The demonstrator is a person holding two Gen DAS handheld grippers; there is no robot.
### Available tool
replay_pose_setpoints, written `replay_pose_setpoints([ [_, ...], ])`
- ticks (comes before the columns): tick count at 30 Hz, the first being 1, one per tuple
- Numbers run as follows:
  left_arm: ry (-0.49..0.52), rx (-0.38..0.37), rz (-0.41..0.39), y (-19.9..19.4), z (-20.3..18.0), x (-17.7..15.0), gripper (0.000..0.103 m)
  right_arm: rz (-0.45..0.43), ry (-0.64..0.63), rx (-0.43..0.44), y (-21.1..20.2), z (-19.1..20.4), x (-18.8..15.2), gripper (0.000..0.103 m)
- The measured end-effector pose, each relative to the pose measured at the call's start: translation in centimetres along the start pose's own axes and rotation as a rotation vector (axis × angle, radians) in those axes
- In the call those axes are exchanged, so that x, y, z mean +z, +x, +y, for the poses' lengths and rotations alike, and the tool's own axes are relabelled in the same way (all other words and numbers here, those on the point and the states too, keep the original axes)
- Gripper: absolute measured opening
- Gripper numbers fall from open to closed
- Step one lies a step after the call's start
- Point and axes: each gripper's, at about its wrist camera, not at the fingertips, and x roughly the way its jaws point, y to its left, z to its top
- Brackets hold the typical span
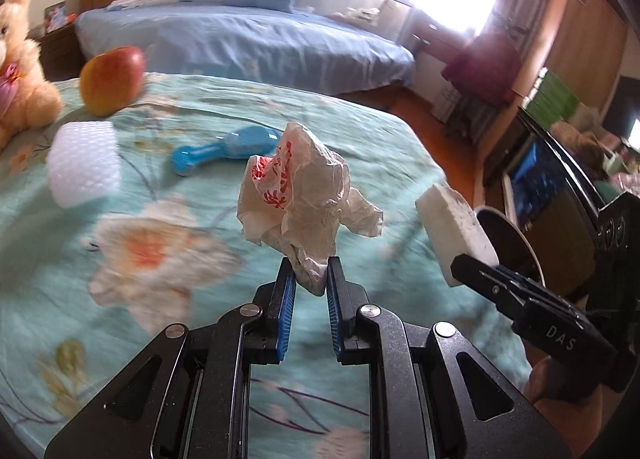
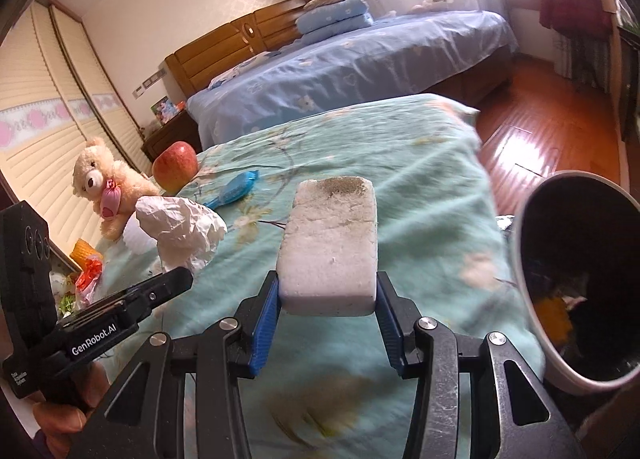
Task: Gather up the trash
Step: 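Carry the white tissue and sponge block over the bin with both tools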
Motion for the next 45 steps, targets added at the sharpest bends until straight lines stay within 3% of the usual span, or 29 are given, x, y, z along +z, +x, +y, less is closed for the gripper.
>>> replay_pose_setpoints([
  [22, 0.195, -0.093, 0.038, 0.6, -10.0, -1.3, 0.014, -0.096, 0.091, -0.121, -7.3, -6.7, -2.2, 0.046],
  [45, 0.300, -0.163, 0.073, 2.1, -16.4, -1.7, 0.014, -0.146, 0.163, -0.205, -10.5, -11.8, -2.6, 0.047],
])
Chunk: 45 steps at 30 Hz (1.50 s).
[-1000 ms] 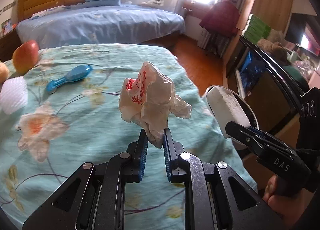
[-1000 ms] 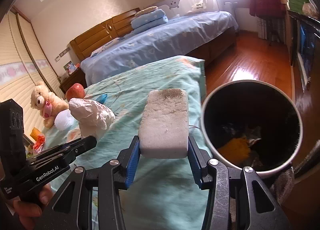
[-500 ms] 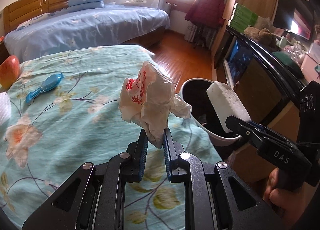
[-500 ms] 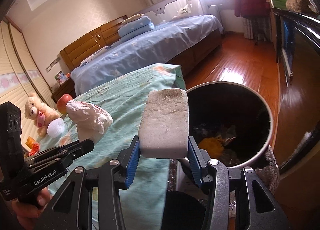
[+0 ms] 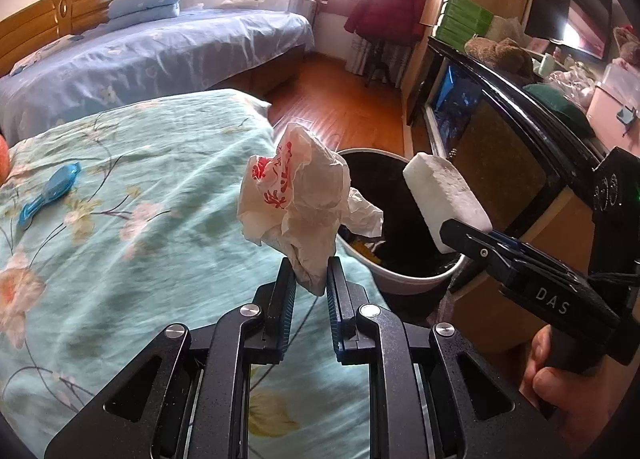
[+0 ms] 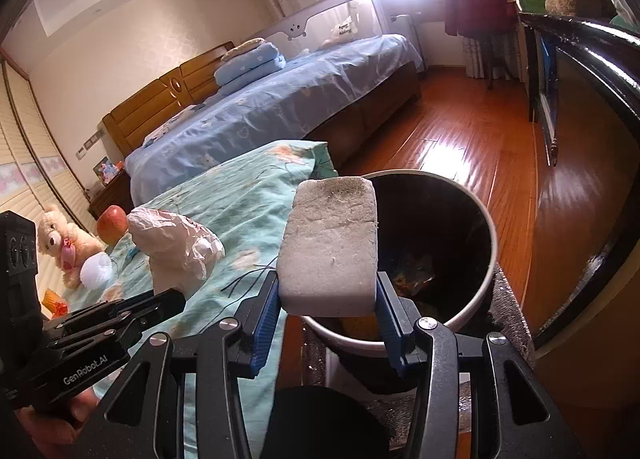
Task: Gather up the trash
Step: 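Carry the white tissue and sponge block over the bin with both tools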
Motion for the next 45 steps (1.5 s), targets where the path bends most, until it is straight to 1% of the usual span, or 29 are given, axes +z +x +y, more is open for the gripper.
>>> replay_pose_setpoints([
  [12, 0.034, -0.033, 0.020, 1.6, -2.1, 1.0, 0.014, 0.014, 0.025, -0.036, 0.6, -2.2, -0.1, 0.047],
  [22, 0.057, -0.039, 0.046, 3.1, -3.0, 1.3, 0.014, 0.023, 0.041, -0.055, 1.0, -3.7, 0.2, 0.047],
  [45, 0.079, -0.040, 0.081, 5.2, -4.5, 2.2, 0.014, 0.043, 0.052, -0.060, 2.2, -4.8, 1.0, 0.047],
])
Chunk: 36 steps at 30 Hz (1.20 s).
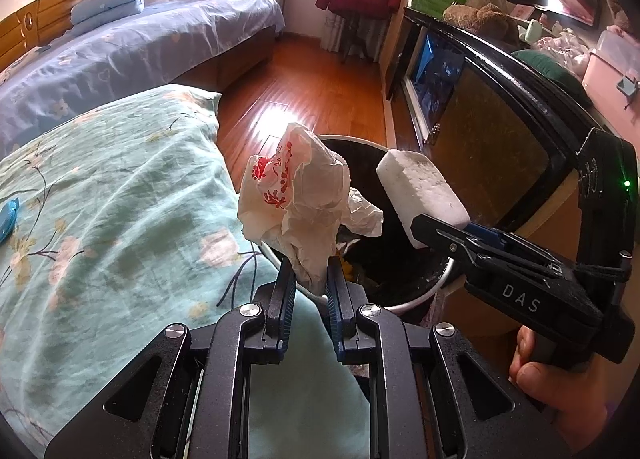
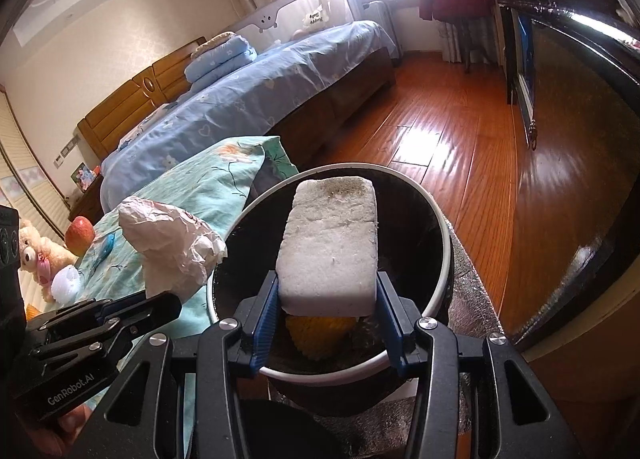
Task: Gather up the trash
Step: 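Carry the white tissue and sponge block over the bin with both tools, then open both tools to drop the tissue and sponge into the bin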
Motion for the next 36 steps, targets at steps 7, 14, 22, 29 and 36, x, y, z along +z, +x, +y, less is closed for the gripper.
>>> replay_pose_setpoints([
  [7, 0.004, -0.031, 0.023, 0.9, 0.3, 0.9, 0.014, 0.011, 0.003, -0.001, 0.6, -0.5, 0.5, 0.047],
  [14, 0.017, -0.036, 0.036, 1.7, 0.1, 1.6, 0.015, 0.016, 0.009, -0.005, 1.0, -0.8, 0.7, 0.047],
  [22, 0.021, -0.021, 0.047, 2.4, -0.1, 1.8, 0.029, 0.022, 0.020, -0.001, 1.1, -1.2, 1.1, 0.052],
  [29, -0.028, -0.017, 0.012, 0.8, 1.3, 0.7, 0.043, 0.014, 0.027, 0.015, 0.7, -1.2, 1.4, 0.065],
  [36, -0.091, 0.014, -0.024, -1.7, 3.5, -1.5, 0.051, 0.005, 0.020, 0.043, 0.0, 0.2, 1.0, 0.073],
])
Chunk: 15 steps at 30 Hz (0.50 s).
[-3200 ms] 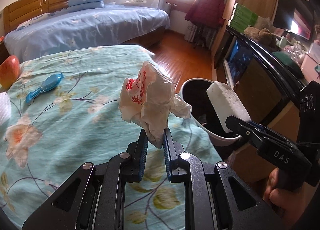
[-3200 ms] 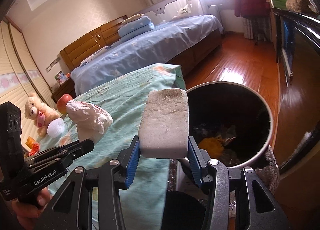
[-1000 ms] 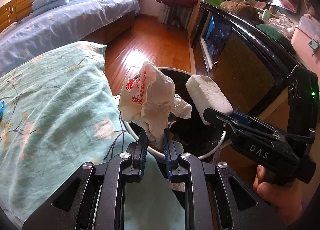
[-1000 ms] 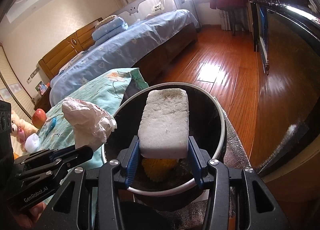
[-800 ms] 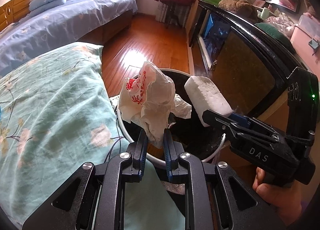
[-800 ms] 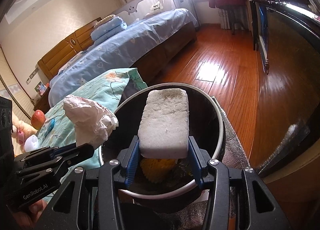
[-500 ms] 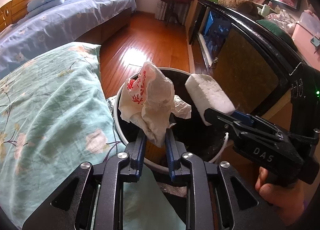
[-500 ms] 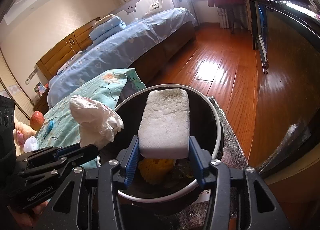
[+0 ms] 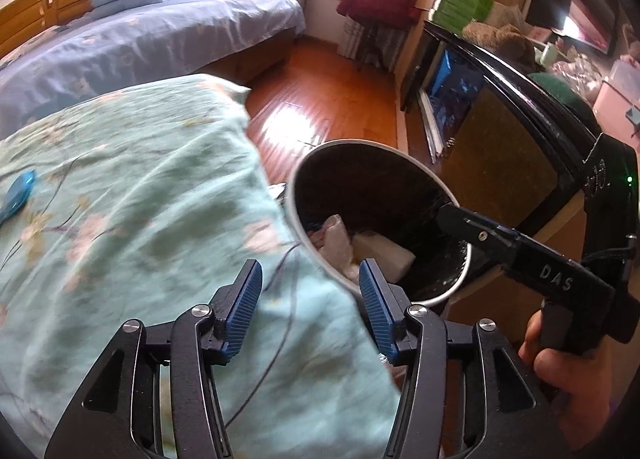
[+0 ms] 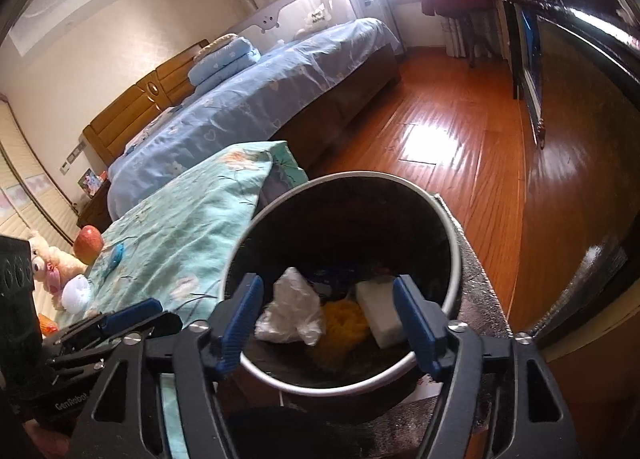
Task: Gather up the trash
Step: 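Open both tools to drop the tissue and sponge into the bin, then move both open tools back over the bed toward the remaining trash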
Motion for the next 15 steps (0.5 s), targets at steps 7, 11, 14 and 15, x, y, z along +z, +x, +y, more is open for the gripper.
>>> replay_pose_setpoints([
  [7, -0.082, 0.062, -0.037, -2.7, 3.4, -2.2, 0.054, -0.001, -0.037, 0.064, -0.1, 3.7, -0.5, 0.085],
  [11, -0.137, 0.110, -0.057, -4.3, 6.3, -3.4, 0.054, 0.011, -0.087, 0.112, 0.4, 6.9, -0.9, 0.086],
  [14, -0.171, 0.145, -0.073, -5.4, 8.3, -4.2, 0.054, 0.025, -0.119, 0.139, 1.0, 9.1, -1.4, 0.086],
  [15, -0.184, 0.164, -0.081, -5.9, 9.2, -4.6, 0.054, 0.031, -0.130, 0.146, 1.2, 9.8, -1.5, 0.086],
])
